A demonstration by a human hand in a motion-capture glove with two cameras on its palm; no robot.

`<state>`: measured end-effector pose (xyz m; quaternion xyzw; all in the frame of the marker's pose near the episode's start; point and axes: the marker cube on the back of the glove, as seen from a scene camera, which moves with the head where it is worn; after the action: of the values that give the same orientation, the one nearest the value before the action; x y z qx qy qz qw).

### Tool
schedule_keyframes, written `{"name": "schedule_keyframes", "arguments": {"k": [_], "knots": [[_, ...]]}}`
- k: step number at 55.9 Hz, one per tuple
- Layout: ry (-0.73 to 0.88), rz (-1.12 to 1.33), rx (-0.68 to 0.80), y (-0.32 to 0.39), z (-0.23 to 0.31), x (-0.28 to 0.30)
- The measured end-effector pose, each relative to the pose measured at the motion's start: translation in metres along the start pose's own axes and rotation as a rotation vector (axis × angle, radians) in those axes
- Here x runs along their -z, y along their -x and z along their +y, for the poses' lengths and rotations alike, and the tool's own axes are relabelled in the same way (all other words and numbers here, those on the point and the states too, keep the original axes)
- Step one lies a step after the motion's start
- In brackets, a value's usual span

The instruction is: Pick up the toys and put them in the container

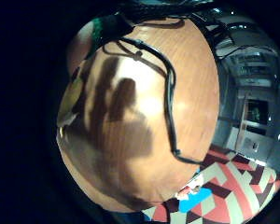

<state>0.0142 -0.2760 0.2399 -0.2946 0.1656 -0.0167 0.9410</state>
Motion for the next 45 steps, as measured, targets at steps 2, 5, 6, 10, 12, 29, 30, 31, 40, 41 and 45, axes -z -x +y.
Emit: {"name": "schedule_keyframes", "arguments": {"k": [2,5,6,10,12,29,30,31,40,41,45], "knots": [[-0.014,-0.026,0.005,0.003,-0.001,0.0],[-0.028,-0.062,0.033,0.01,0.001,0.003],[-0.037,-0.084,0.048,0.013,0.002,0.005],[-0.09,-0.223,0.133,0.03,0.012,0.023],[-0.128,-0.301,0.186,0.04,0.018,0.039],[-0.483,-0.589,0.475,0.166,0.065,0.202],[-0.497,-0.594,0.489,0.172,0.064,0.209],[-0.511,-0.599,0.5,0.178,0.062,0.215],[-0.518,-0.63,0.464,0.238,0.019,0.235],[-0.507,-0.63,0.453,0.246,0.011,0.233],[-0.413,-0.608,0.425,0.272,-0.016,0.218]]}}
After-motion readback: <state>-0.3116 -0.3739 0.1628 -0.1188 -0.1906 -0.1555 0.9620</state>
